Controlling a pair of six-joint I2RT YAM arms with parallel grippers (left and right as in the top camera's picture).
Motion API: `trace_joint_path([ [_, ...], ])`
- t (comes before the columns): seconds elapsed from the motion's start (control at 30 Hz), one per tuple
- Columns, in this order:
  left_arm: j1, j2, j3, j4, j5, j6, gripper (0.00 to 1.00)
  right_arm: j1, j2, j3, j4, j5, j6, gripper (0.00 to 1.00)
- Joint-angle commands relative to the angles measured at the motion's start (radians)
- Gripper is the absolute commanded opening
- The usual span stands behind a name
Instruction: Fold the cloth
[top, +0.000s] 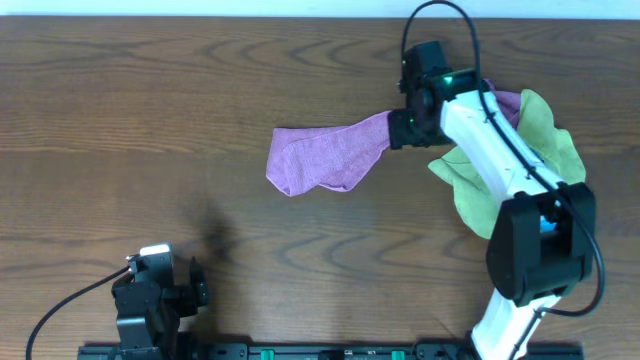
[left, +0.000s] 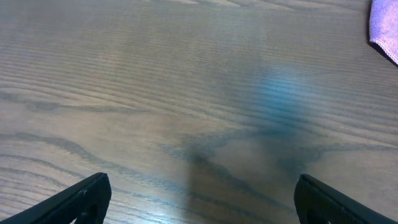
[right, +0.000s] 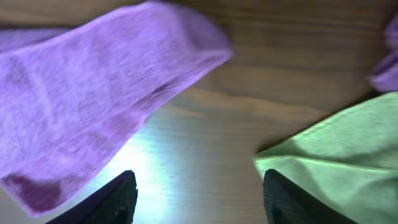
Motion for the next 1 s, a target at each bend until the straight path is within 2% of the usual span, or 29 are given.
trace_joint_path([
  [0.0,-0.005,-0.005,-0.016,-0.027,0.000,0.007,0.95,-0.002,-0.028,0.009,0.003,-0.048,-0.060,0.65],
  [0.13,-0.005,-0.005,-0.016,-0.027,0.000,0.007,0.95,0.030,-0.032,0.005,-0.053,-0.343,-0.367,0.64],
  [0.3,-0.005,-0.005,-0.016,-0.027,0.000,0.007,0.95,0.085,-0.032,-0.027,-0.060,-0.468,-0.559,0.64],
  [0.6,-0.005,-0.005,-0.016,-0.028,0.000,0.007,0.95,0.209,-0.022,-0.081,-0.023,-0.436,-0.645,0.64],
  [0.97,-0.005,-0.005,-0.016,-0.027,0.000,0.007,0.95,0.230,-0.006,-0.188,0.076,-0.391,-0.641,0.62],
])
